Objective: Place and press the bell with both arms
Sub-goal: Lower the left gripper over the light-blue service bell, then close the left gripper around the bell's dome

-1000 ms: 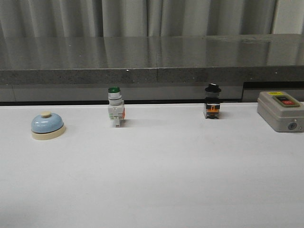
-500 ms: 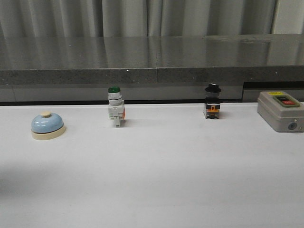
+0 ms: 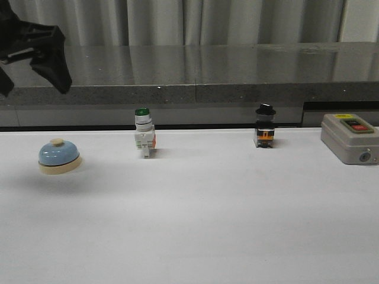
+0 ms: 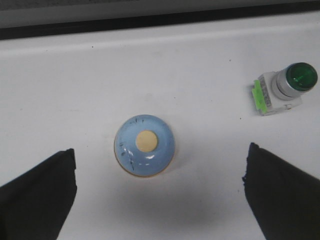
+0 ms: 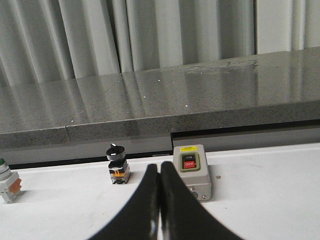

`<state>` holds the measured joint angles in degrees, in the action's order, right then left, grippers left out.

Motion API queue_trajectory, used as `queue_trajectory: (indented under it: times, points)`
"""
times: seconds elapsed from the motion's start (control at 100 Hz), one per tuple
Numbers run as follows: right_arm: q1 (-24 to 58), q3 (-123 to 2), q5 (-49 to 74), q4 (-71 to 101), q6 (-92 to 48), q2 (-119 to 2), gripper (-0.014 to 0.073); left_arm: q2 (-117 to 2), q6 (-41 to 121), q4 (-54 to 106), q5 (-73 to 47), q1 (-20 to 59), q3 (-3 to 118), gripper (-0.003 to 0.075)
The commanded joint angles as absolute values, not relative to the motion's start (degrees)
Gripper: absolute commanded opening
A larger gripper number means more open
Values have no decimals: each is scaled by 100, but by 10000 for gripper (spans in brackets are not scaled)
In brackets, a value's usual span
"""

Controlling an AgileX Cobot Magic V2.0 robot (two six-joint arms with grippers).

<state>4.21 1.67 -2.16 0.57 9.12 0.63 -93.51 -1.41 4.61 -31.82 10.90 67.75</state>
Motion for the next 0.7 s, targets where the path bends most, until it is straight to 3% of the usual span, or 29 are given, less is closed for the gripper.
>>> queue_trajectory:
  times: [0.0, 0.69]
  points:
    - [383, 50, -699, 0, 889, 174, -64, -9468, -162, 531, -2876, 1135, 7138, 638]
    - [383, 50, -699, 0, 889, 174, -64, -10916, -162, 531, -2508, 1135, 7372, 637]
